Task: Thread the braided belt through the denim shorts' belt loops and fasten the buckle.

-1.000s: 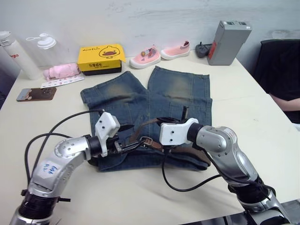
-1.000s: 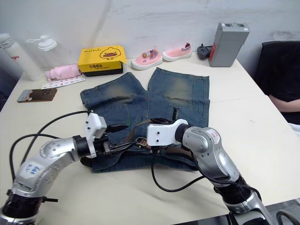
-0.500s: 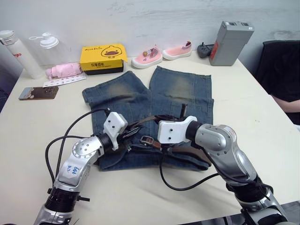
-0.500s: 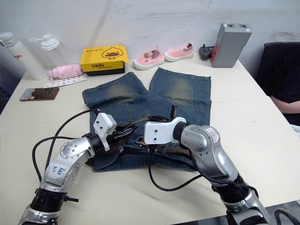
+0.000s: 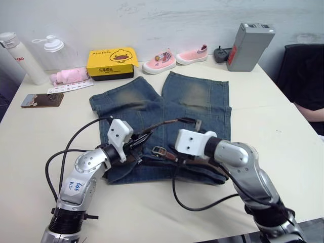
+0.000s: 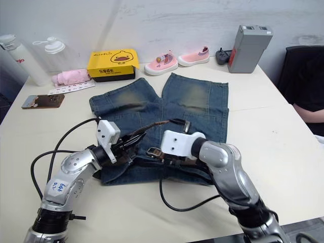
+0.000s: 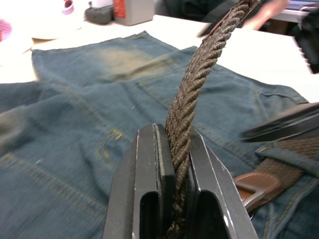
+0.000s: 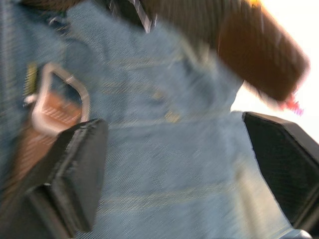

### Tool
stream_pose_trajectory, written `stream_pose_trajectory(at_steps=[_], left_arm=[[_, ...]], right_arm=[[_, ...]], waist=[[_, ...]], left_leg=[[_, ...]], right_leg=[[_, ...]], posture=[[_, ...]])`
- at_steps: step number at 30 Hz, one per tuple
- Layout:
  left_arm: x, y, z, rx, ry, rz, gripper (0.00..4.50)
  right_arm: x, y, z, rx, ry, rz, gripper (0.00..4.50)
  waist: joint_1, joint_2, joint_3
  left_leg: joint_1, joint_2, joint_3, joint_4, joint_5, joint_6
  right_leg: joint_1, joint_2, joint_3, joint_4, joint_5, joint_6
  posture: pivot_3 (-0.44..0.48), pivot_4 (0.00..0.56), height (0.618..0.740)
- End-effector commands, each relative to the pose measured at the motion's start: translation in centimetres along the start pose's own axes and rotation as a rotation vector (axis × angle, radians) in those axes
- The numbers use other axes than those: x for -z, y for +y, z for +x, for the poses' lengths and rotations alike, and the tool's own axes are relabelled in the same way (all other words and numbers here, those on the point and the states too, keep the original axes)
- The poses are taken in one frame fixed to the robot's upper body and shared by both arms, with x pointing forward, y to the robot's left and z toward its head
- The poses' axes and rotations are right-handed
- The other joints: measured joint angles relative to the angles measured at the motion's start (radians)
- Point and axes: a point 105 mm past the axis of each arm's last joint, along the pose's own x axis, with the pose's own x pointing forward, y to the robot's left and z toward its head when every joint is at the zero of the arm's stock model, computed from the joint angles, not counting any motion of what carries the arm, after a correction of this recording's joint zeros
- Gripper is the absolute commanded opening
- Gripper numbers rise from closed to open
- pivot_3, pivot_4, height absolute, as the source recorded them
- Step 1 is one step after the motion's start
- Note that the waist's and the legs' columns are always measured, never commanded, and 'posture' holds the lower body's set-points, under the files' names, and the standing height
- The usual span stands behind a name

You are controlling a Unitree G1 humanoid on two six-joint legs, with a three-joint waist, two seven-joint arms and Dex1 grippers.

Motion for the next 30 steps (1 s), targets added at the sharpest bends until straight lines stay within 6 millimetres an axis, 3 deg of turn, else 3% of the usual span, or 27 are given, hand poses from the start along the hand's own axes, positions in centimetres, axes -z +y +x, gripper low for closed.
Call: stream_pose_trajectory(at_steps=[1, 4, 8, 16, 19, 25, 27, 30], left_arm=[[-0.9, 1.1, -1.0, -0.049, -0.011, 0.024, 0.0], [-0.8, 1.6, -1.5, -0.069, 0.004, 0.01, 0.0], [-1.7, 1.8, -1.4, -0.068, -0.008, 0.005, 0.0], [-2.4, 2.0, -1.5, -0.061, -0.004, 0.006, 0.0], [-1.8, 2.0, -1.6, -0.061, 0.025, 0.006, 0.0], [-0.9, 1.6, -1.8, -0.051, 0.066, -0.019, 0.0], [-0.6, 1.6, -1.9, -0.056, 0.076, -0.023, 0.0], [0.2, 1.6, -2.1, -0.053, 0.124, -0.023, 0.0]], right_arm=[[-0.3, 2.4, -1.8, -0.089, -0.019, 0.073, 4.47], [-0.1, 4.5, -1.6, -0.151, -0.014, 0.092, 4.47], [0.5, 5.7, -0.2, -0.142, 0.006, 0.142, 4.47], [1.6, 4.2, 2.2, 0.029, 0.074, 0.276, 4.47], [1.5, 3.4, 2.3, 0.066, 0.076, 0.346, 3.63], [1.1, 2.8, 2.4, 0.082, 0.088, 0.433, 0.71], [0.9, 2.6, 2.5, 0.093, 0.089, 0.446, 0.03], [0.7, 2.0, 2.4, 0.117, 0.085, 0.461, 0.03]], waist=[[-0.001, 0.0, 0.0], [-0.002, 0.0, 0.0], [-0.004, 0.0, 0.0], [-0.004, -0.002, -0.001], [-0.003, -0.002, -0.001], [-0.002, -0.002, -0.001], [-0.002, -0.002, -0.001], [-0.003, -0.002, -0.001]], left_leg=[[0.0, 0.0, 0.0, 0.0, 0.0, 0.0], [0.001, 0.0, -0.001, -0.001, 0.0, 0.0], [0.001, 0.001, -0.002, -0.001, 0.0, -0.001], [0.001, 0.001, -0.002, 0.0, 0.0, -0.001], [0.001, 0.001, -0.003, 0.0, 0.001, -0.002], [0.001, 0.0, -0.004, 0.0, 0.0, -0.001], [0.0, 0.0, -0.004, 0.0, 0.0, -0.001], [0.0, 0.0, -0.004, -0.001, 0.0, -0.001]], right_leg=[[0.0, 0.0, 0.0, 0.0, 0.0, 0.0], [0.0, 0.0, 0.001, 0.0, 0.0, 0.0], [0.0, 0.001, 0.001, 0.001, 0.0, 0.0], [0.0, 0.001, 0.0, 0.001, 0.0, 0.0], [-0.001, 0.001, 0.001, 0.001, 0.0, 0.0], [-0.001, 0.0, 0.001, 0.001, 0.0, 0.0], [-0.001, 0.0, 0.001, 0.001, 0.0, 0.0], [-0.002, 0.0, 0.001, 0.001, 0.0, 0.0]], posture=[[0.0, 0.15, 0.706], [0.0, 0.15, 0.706], [0.0, 0.15, 0.706], [0.0, 0.15, 0.706], [0.0, 0.15, 0.706], [0.0, 0.15, 0.706], [0.0, 0.15, 0.706], [0.0, 0.15, 0.706]])
